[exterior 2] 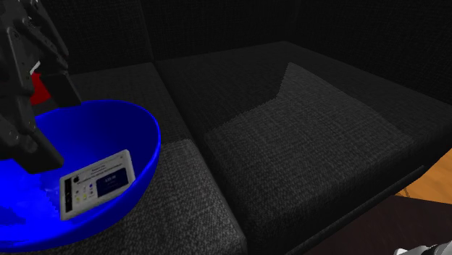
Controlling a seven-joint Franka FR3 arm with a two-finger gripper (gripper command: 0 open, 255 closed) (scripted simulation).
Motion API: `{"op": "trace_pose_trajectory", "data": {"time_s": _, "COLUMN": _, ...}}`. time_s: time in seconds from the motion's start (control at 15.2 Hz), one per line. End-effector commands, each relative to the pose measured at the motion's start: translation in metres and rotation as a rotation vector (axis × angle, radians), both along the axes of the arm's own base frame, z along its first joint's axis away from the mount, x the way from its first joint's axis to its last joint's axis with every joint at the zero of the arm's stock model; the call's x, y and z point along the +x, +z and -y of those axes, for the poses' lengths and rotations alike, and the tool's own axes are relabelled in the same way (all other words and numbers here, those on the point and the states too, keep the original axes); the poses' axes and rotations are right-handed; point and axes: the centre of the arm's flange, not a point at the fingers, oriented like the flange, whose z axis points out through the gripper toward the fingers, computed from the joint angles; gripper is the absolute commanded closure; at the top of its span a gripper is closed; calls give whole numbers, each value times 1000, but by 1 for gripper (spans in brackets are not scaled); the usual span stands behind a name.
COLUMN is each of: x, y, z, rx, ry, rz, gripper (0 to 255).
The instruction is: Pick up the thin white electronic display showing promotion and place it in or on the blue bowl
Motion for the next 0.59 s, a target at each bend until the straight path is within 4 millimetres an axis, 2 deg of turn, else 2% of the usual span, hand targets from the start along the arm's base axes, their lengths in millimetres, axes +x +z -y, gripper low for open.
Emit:
{"op": "trace_pose_trajectory", "data": {"time_s": 0.0, "x": 0, "y": 0, "z": 0, "rx": 0, "ry": 0, "rz": 0, "gripper": 0}}
{"op": "trace_pose_trajectory", "data": {"time_s": 0.26, "x": -2, "y": 50, "z": -1, "rx": 0, "ry": 0, "rz": 0, "gripper": 0}}
{"op": "trace_pose_trajectory", "data": {"time_s": 0.53, "x": -2, "y": 50, "z": -1, "rx": 0, "ry": 0, "rz": 0, "gripper": 0}}
